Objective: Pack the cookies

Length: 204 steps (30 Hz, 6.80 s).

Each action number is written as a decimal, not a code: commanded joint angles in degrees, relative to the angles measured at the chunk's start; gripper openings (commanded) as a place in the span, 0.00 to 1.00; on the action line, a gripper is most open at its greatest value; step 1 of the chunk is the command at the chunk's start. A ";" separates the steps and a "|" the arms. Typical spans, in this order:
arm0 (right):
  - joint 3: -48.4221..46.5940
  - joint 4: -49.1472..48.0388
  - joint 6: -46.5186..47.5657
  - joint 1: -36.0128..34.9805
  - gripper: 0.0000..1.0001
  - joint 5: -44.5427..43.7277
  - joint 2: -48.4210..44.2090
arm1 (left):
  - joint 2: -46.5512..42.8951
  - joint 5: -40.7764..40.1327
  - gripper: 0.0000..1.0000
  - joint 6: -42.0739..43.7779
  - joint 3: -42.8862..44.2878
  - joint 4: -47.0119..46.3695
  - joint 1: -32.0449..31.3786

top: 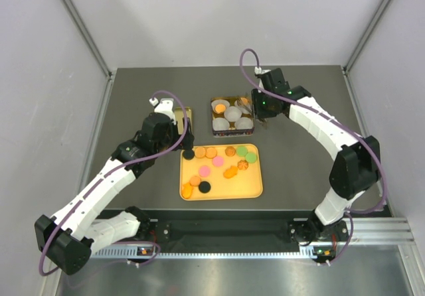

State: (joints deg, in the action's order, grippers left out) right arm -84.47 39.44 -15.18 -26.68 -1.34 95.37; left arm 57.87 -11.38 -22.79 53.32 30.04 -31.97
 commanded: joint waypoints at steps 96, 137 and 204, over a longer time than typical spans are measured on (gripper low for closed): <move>23.30 1.60 -4.77 -22.45 0.43 -3.05 -19.26 | -0.47 0.57 0.99 -0.94 -0.50 -2.80 0.33; 14.59 8.55 -1.78 -21.31 0.36 -2.26 -20.31 | -1.44 0.30 0.99 -0.77 -0.59 -2.62 0.41; -1.33 3.71 1.73 -4.44 0.47 3.27 -13.69 | -0.56 1.27 0.99 -0.68 -0.06 -2.88 0.59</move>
State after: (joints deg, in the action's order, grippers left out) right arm -85.23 42.85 -13.52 -31.59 0.23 90.06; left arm 57.54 -10.70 -23.83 52.93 29.95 -31.64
